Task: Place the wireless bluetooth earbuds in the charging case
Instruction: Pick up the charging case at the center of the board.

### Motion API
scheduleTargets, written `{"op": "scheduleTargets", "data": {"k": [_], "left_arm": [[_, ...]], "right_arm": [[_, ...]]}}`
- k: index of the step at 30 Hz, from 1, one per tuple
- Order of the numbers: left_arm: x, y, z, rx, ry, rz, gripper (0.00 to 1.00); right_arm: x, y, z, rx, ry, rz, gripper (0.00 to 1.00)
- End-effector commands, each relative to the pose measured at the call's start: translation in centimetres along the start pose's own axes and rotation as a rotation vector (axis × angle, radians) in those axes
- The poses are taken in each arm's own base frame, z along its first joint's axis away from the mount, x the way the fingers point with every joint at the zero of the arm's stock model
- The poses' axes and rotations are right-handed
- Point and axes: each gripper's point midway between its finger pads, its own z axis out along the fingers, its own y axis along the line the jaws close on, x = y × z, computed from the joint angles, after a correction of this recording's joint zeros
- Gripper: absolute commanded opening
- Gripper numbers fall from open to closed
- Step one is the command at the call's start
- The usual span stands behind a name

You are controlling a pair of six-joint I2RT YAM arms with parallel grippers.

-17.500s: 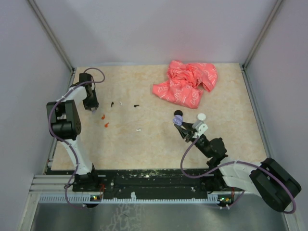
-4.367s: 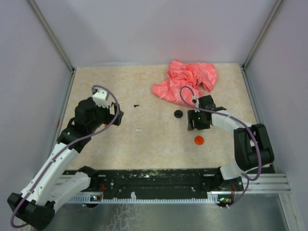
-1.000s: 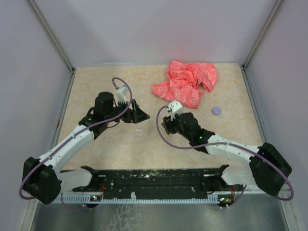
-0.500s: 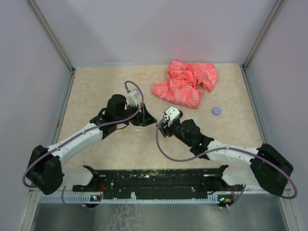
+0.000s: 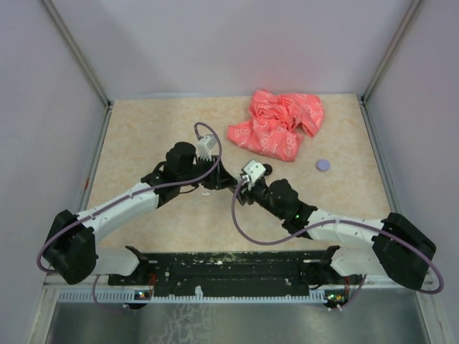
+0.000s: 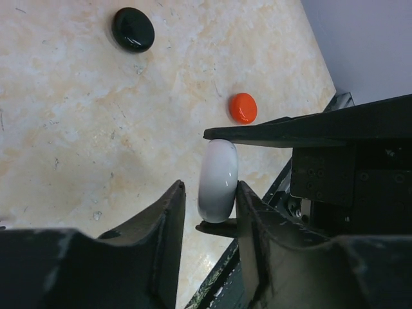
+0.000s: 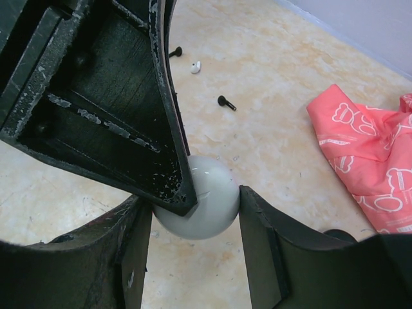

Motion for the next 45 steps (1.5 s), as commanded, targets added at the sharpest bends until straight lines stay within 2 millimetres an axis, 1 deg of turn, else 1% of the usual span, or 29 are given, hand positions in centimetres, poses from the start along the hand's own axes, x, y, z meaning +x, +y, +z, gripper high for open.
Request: {"op": "scheduleTargets", "data": {"k": [1, 7, 11, 14, 17, 19, 22, 25, 28, 32, 35, 40, 45], "left_arm": [[-1.5, -1.4, 0.1, 0.038, -0.037, 0.045, 0.39], [-1.7, -1.4, -0.2, 0.043, -0.037, 0.133, 0.18], [-2.2, -1.4, -0.9, 0.021, -0.026, 0.218, 0.10], [-2.8, -1.9, -1.7, 0.021, -0.017, 0.300, 0.09], [-3.5, -2.5, -2.7, 0.022, -0.018, 0.361, 0.08], [-4.0, -3.3, -3.4, 0.043, -0.025, 0.404, 0.07], [-4.5, -4.6, -4.6, 0.084, -0.027, 0.492, 0.07], [-4.6, -5.9, -5.8, 0.143, 0.003, 0.601, 0.07], [-4.1, -6.9, -6.7, 0.204, 0.053, 0.684, 0.08], [-3.6, -7.0, -6.8, 0.238, 0.106, 0.749, 0.09], [-2.9, -7.7, -7.0, 0.302, 0.130, 0.774, 0.09], [-2.3, -7.9, -7.0, 0.342, 0.156, 0.802, 0.09], [-1.8, -8.3, -7.0, 0.370, 0.173, 0.831, 0.09]], "right_arm": [[-2.7, 0.7, 0.3, -0.026, -0.104, 0.004, 0.42], [-2.9, 1.1, 0.0, -0.055, -0.112, 0.002, 0.47], [-2.7, 1.4, -0.5, -0.074, -0.087, -0.003, 0.53], [-3.2, 1.7, -1.2, -0.126, -0.086, -0.004, 0.56], [-4.0, 1.7, -2.1, -0.218, -0.098, 0.048, 0.58], [-4.8, 1.7, -2.9, -0.276, -0.124, 0.074, 0.58], [-6.0, 2.5, -4.2, -0.379, -0.149, 0.075, 0.59], [-6.9, 2.7, -5.1, -0.460, -0.167, 0.077, 0.59], [-7.5, 2.4, -5.5, -0.497, -0.185, 0.072, 0.59], [-8.3, 2.7, -5.8, -0.556, -0.204, 0.047, 0.58], [-8.7, 2.8, -5.7, -0.579, -0.204, 0.028, 0.57], [-9.5, 3.3, -5.5, -0.633, -0.205, 0.009, 0.54], [-9.5, 4.0, -5.2, -0.701, -0.193, 0.009, 0.50]]}}
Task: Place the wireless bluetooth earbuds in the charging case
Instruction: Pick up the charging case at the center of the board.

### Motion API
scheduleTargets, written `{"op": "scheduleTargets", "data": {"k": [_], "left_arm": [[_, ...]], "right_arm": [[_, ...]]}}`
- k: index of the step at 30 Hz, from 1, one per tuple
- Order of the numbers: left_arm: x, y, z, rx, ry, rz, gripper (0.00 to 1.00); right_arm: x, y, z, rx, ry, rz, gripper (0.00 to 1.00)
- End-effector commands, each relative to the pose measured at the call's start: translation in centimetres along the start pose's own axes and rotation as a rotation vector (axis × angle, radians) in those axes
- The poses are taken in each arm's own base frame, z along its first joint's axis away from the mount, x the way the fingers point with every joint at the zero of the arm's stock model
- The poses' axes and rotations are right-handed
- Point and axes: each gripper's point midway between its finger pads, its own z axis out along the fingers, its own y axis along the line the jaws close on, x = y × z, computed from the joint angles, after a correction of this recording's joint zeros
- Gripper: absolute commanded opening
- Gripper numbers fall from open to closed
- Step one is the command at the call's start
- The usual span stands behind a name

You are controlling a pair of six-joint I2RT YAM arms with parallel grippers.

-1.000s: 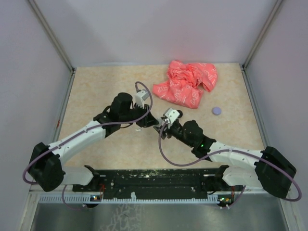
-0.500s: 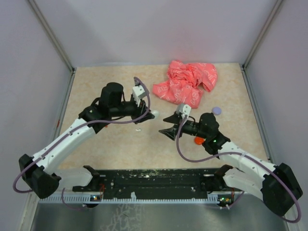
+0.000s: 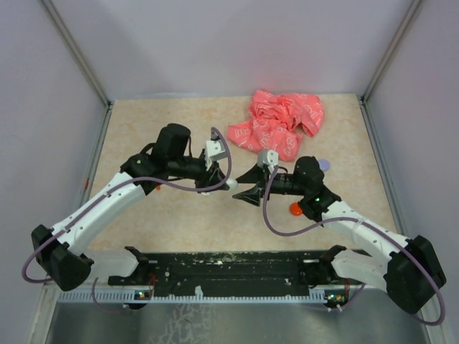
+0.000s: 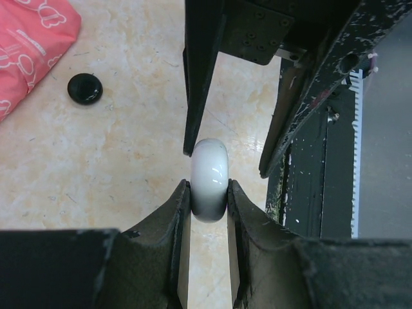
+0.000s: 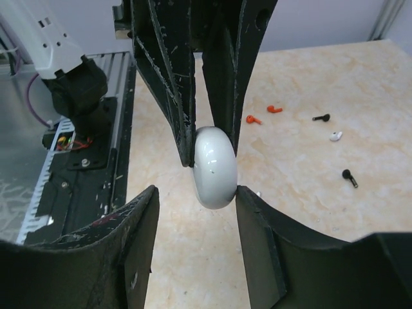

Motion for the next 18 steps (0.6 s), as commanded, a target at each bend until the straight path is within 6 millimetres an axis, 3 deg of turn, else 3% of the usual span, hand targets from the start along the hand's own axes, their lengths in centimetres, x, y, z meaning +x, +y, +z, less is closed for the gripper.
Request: {"op": "scheduleTargets", "data": {"k": [1, 18], "left_arm": [[-1.5, -1.2, -0.2, 0.061, -0.019, 0.082, 0.09], [-1.2, -1.5, 0.4, 0.047, 0.065, 0.105, 0.08]], "right_arm": [[-2.3, 0.7, 0.6, -0.105, -0.034, -0.059, 0.49], [-1.2, 1.2, 1.0, -0.162, -0.006, -0.027, 0.30]]}}
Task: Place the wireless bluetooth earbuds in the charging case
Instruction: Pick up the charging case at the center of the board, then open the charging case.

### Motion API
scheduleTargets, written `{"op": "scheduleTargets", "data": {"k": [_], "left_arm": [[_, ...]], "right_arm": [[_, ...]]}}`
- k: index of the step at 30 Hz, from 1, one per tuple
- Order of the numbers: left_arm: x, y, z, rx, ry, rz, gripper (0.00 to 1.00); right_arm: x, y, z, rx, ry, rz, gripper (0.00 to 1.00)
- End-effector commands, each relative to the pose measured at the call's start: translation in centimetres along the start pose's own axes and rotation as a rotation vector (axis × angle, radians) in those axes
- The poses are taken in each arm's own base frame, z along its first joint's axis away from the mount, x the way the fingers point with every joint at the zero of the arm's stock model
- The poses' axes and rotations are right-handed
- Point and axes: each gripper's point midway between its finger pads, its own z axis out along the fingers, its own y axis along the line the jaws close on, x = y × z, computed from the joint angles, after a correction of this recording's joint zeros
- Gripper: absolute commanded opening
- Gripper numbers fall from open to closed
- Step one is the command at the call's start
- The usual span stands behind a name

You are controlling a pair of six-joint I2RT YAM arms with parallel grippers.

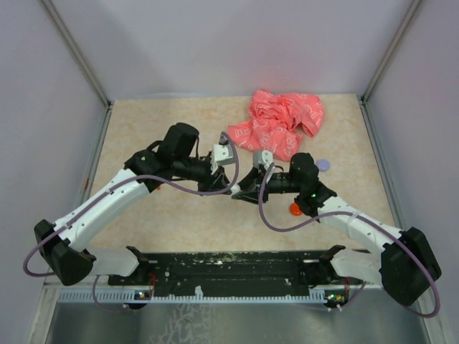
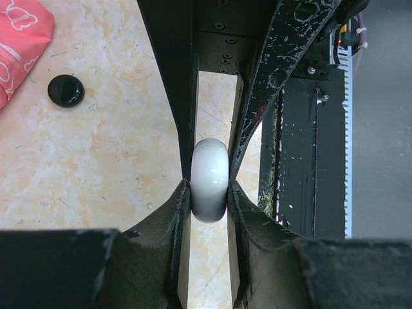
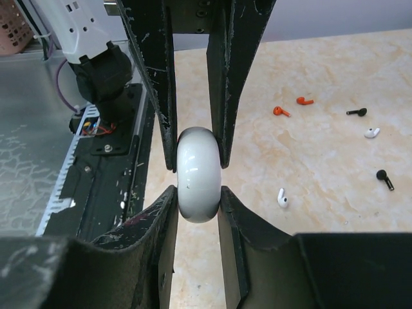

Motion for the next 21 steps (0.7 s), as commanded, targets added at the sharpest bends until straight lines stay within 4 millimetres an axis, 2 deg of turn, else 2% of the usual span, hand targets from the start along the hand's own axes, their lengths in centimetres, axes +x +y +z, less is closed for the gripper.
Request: {"op": "scheduleTargets", "data": {"k": [1, 16, 19, 21], "left_arm": [[-0.95, 0.29, -0.16, -0.022, 0.010, 0.047, 0.08], [-0.58, 0.65, 0.28, -0.059, 0.057, 0.052, 0.08], [-0.55, 0.58, 0.37, -0.056, 0.058, 0.050, 0.09], [-0.55, 0.66, 0.34, -0.061, 0.059, 0.048, 0.17]], "right_arm": [[-2.33, 0.31, 0.27, -0.051, -0.040, -0.071, 0.30], [-2.00, 0.78, 0.41, -0.082, -0.051, -0.057, 0.31], [-1.90, 0.89, 0.46, -0.089, -0.059, -0.055, 0.27], [-1.81, 0.73, 0.48, -0.080, -0.068, -0.063, 0.20]]}}
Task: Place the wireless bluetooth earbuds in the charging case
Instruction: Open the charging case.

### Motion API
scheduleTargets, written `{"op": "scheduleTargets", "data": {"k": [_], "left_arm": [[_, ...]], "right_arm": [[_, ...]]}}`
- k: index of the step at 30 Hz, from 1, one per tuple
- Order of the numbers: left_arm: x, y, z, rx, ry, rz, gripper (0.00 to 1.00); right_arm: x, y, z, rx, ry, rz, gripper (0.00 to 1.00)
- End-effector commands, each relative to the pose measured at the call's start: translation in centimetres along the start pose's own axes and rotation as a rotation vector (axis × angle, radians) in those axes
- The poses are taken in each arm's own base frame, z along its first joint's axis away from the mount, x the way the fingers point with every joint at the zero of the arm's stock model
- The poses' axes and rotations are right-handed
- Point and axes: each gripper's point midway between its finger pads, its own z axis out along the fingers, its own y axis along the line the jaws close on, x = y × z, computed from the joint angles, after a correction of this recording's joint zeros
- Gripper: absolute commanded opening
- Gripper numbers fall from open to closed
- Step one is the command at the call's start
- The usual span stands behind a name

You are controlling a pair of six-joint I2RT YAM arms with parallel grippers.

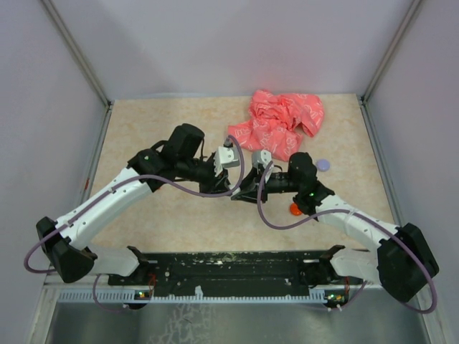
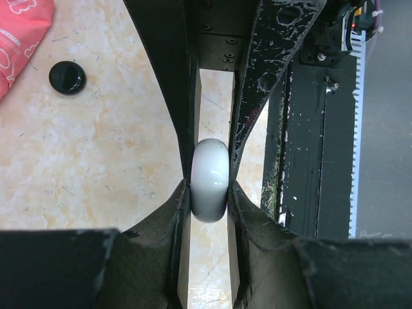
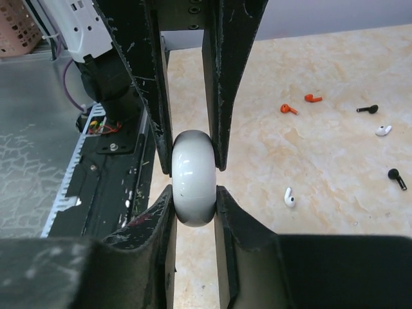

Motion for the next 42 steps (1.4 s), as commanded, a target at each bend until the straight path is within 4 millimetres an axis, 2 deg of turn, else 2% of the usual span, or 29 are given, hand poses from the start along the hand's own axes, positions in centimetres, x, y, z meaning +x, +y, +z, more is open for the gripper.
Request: {"op": "scheduleTargets", "data": {"k": [1, 3, 5, 13, 17, 22, 28, 42], "left_arm": [[-1.0, 0.7, -0.1, -0.033, -0.012, 0.034, 0.19], [-1.1, 0.8, -0.2, -0.040, -0.015, 0.034, 0.24], [-1.1, 0.9, -0.3, -0.050, -0.022, 0.036, 0.35], [-1.5, 1.2, -1.4, -0.125, -0.081, 0.066, 0.77], [-1.2, 1.2, -1.4, -0.132, -0.092, 0.071, 0.90], [-0.6, 1.4, -0.7, -0.125, -0.075, 0.056, 0.97], [-0.7, 2.9, -0.4, -0.183, -0.075, 0.032, 0.96], [-1.3, 5.4, -2.9, -0.320, -0.155, -0.021, 0.95]], "right_arm": [[-2.3, 0.5, 0.2, -0.048, -0.075, -0.093, 0.15], [-2.0, 0.3, 0.2, -0.037, -0.079, -0.098, 0.05], [-1.7, 0.3, 0.2, -0.030, -0.084, -0.105, 0.00], [-1.6, 0.1, 0.1, -0.010, -0.117, -0.133, 0.00], [-1.8, 0.0, 0.1, -0.003, -0.126, -0.131, 0.00], [-2.0, 0.0, 0.1, 0.001, -0.137, -0.127, 0.00], [-1.8, 0.1, 0.1, -0.005, -0.131, -0.120, 0.00], [-1.1, 0.6, -0.2, -0.013, -0.115, -0.110, 0.00]]}}
